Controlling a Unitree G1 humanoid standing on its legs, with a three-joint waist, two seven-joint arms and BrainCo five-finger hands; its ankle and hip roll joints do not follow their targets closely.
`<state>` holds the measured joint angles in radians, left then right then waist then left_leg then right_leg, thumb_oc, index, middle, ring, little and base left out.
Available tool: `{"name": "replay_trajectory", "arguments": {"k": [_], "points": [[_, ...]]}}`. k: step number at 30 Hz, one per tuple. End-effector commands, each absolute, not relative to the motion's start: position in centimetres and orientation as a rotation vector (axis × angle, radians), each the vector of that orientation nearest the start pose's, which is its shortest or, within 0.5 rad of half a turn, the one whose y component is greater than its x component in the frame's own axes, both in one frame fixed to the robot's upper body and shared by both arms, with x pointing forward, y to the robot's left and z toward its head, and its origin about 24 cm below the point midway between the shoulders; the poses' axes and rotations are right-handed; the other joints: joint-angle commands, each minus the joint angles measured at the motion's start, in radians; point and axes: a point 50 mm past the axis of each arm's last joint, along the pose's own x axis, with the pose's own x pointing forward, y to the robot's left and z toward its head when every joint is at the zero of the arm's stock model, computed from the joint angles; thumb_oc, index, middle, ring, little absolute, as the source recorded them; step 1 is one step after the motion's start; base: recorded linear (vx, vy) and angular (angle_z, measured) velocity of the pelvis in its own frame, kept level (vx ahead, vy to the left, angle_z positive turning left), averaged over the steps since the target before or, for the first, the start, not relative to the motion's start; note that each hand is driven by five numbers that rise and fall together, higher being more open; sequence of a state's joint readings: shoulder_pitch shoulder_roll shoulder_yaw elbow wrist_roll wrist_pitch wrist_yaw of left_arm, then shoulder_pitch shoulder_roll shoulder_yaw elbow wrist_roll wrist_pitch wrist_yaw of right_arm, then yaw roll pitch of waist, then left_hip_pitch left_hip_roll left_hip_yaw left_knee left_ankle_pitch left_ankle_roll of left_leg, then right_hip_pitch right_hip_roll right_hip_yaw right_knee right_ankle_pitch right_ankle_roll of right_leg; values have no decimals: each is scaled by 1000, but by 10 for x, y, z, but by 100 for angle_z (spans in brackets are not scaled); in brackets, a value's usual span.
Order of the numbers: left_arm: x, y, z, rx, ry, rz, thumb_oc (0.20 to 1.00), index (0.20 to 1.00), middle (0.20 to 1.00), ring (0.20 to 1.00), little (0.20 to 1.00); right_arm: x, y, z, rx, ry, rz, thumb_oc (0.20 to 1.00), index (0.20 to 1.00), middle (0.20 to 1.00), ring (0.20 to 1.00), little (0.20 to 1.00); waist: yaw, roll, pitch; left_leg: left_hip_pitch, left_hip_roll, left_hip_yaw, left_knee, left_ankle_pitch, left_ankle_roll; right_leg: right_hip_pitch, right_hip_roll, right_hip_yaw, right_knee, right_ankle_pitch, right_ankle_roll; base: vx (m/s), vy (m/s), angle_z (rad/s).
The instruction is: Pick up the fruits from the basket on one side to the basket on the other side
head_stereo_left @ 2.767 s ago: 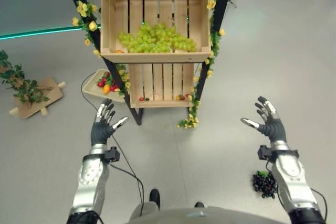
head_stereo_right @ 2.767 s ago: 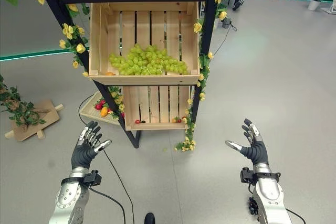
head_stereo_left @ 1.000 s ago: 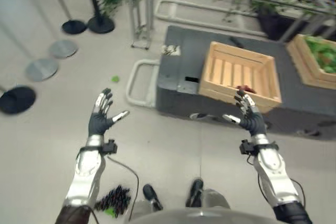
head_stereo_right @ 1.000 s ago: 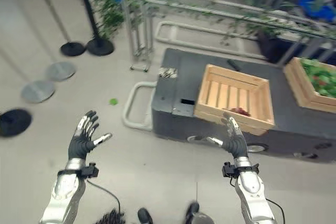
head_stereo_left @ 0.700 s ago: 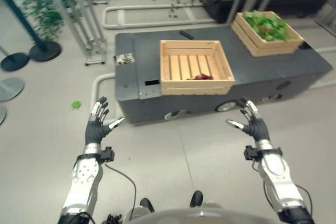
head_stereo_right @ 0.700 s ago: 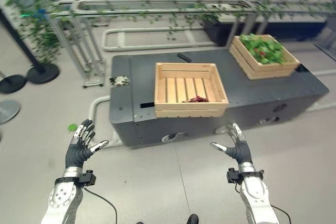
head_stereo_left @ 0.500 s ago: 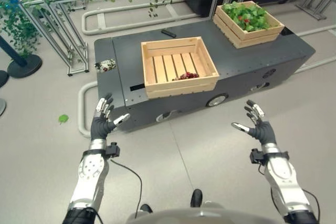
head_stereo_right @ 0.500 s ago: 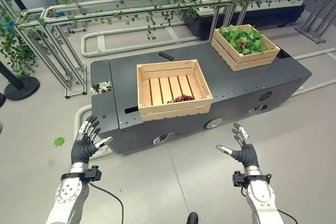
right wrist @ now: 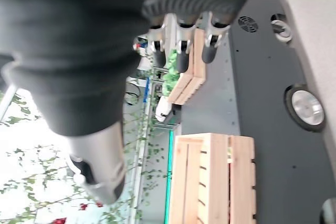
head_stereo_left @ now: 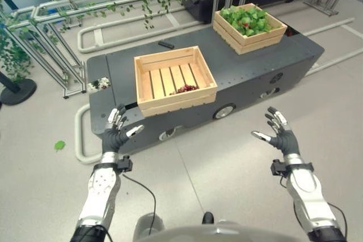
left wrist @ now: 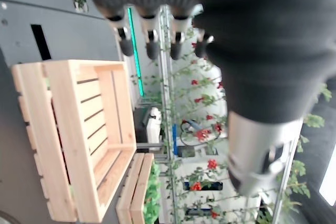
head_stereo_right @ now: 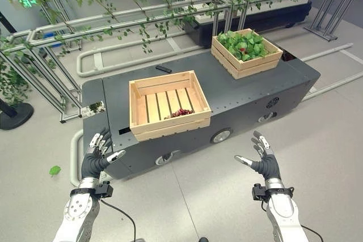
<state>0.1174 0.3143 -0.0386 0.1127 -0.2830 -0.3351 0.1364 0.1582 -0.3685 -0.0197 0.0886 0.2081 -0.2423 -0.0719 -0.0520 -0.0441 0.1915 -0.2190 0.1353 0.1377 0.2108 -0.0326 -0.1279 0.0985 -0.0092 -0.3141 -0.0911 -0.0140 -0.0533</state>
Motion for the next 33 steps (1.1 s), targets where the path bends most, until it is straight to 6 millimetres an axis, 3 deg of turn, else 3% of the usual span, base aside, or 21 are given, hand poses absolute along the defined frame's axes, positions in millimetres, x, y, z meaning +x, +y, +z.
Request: {"name": "replay_trajectory", "arguments": {"k": [1, 4, 10, 12, 13, 14, 16, 17, 19, 21, 22, 23, 24, 26, 27, 28, 31, 33], "points": [[230, 229, 53, 120, -217, 180, 1000, 1000, 1000, 1000, 1000, 232, -243, 57, -209, -172, -123, 1000, 1000, 1000, 1000, 1000, 60, 35, 2, -19, 27, -137, -213, 148, 2, 26, -4, 44, 49, -141, 117, 167, 55, 3], [229, 236, 55, 136, -226, 213, 1000, 1000, 1000, 1000, 1000, 239, -241, 62, -226, -193, -106, 1000, 1000, 1000, 1000, 1000, 89, 49, 6, -56, 45, -171, -293, 198, -40, 28, 11, 69, 32, -155, 126, 164, 133, -24], [226, 245, 61, 162, -250, 247, 1000, 1000, 1000, 1000, 1000, 246, -236, 69, -239, -223, -86, 1000, 1000, 1000, 1000, 1000, 125, 38, -2, -76, 52, -174, -280, 212, -41, 63, -8, 85, 14, -173, 149, 256, 209, -20], [225, 251, 68, 179, -275, 258, 1000, 1000, 1000, 1000, 1000, 245, -234, 66, -233, -210, -90, 1000, 1000, 1000, 1000, 1000, 144, 11, -16, -93, 20, -156, -185, 200, -9, 99, -68, 73, 81, -202, 165, 515, 390, 5], [226, 254, 73, 191, -291, 262, 1000, 1000, 1000, 1000, 1000, 244, -232, 64, -216, -203, -88, 1000, 1000, 1000, 1000, 1000, 148, -12, -20, -96, 1, -141, -138, 168, 13, 89, -101, 71, 149, -209, 178, 578, 482, 11], [228, 254, 77, 213, -302, 250, 1000, 1000, 1000, 1000, 1000, 245, -225, 62, -207, -199, -66, 1000, 1000, 1000, 1000, 1000, 147, -45, -25, -95, -37, -113, -54, 99, 53, 71, -144, 73, 238, -173, 215, 423, 374, -3], [229, 254, 77, 213, -303, 250, 1000, 1000, 1000, 1000, 1000, 245, -226, 63, -207, -200, -67, 1000, 1000, 1000, 1000, 1000, 147, -44, -28, -101, -36, -113, -53, 101, 54, 65, -143, 74, 238, -170, 215, 265, 256, -4], [232, 251, 78, 214, -306, 233, 1000, 1000, 1000, 1000, 1000, 246, -225, 61, -199, -191, -73, 1000, 1000, 1000, 1000, 1000, 144, -53, -44, -76, -85, -113, -37, 54, 86, 39, -166, 114, 319, -96, 228, 390, 397, 12], [231, 249, 77, 227, -301, 208, 1000, 1000, 1000, 1000, 1000, 245, -226, 61, -202, -193, -79, 1000, 1000, 1000, 1000, 1000, 139, -53, -59, -45, -131, -100, -34, 15, 118, 5, -188, 127, 416, 9, 234, 452, 501, 4], [232, 248, 78, 246, -303, 195, 1000, 1000, 1000, 1000, 1000, 246, -224, 63, -206, -203, -70, 1000, 1000, 1000, 1000, 1000, 134, -47, -59, -18, -148, -98, -45, 3, 132, -19, -195, 125, 476, 50, 231, 294, 339, 8], [232, 245, 76, 260, -290, 173, 1000, 1000, 1000, 1000, 1000, 246, -221, 63, -207, -202, -60, 1000, 1000, 1000, 1000, 1000, 106, -26, -58, 46, -164, -102, -87, -9, 149, -108, -116, 166, 543, 9, 215, 334, 325, 14], [232, 245, 76, 258, -292, 173, 1000, 1000, 1000, 1000, 1000, 246, -221, 62, -206, -202, -59, 1000, 1000, 1000, 1000, 1000, 96, -16, -55, 75, -164, -104, -108, -6, 150, -165, -94, 150, 533, -20, 209, 550, 379, -17], [231, 245, 76, 241, -289, 177, 1000, 1000, 1000, 1000, 1000, 243, -220, 61, -193, -201, -51, 1000, 1000, 1000, 1000, 1000, 87, -6, -52, 119, -155, -106, -150, 0, 140, -198, -107, 75, 425, -82, 196, 329, 139, -27], [230, 245, 74, 238, -280, 174, 1000, 1000, 1000, 1000, 1000, 241, -221, 59, -195, -190, -50, 1000, 1000, 1000, 1000, 1000, 80, -6, -49, 135, -154, -117, -163, 0, 134, -187, -115, 60, 347, -96, 190, 242, 0, -42], [230, 245, 72, 236, -271, 168, 1000, 1000, 1000, 1000, 1000, 240, -222, 58, -206, -181, -50, 1000, 1000, 1000, 1000, 1000, 75, -7, -48, 147, -155, -124, -173, -2, 129, -178, -111, 72, 265, -89, 190, 277, -54, 5], [230, 244, 68, 225, -255, 163, 1000, 1000, 1000, 1000, 1000, 238, -224, 54, -213, -164, -58, 1000, 1000, 1000, 1000, 1000, 65, -9, -45, 160, -158, -143, -181, -7, 130, -191, -100, 143, 197, -78, 195, 276, -49, 63], [232, 241, 62, 201, -231, 154, 1000, 1000, 1000, 1000, 1000, 236, -230, 50, -229, -140, -95, 1000, 1000, 1000, 1000, 1000, 43, -12, -43, 189, -158, -178, -212, -5, 126, -221, -98, 276, 138, -16, 222, 213, -90, 72], [230, 239, 56, 209, -207, 138, 1000, 1000, 1000, 1000, 1000, 232, -231, 48, -226, -128, -89, 1000, 1000, 1000, 1000, 1000, 47, -29, -53, 191, -153, -193, -211, -4, 110, -194, -105, 235, 136, -22, 212, 132, -181, 86]]}}
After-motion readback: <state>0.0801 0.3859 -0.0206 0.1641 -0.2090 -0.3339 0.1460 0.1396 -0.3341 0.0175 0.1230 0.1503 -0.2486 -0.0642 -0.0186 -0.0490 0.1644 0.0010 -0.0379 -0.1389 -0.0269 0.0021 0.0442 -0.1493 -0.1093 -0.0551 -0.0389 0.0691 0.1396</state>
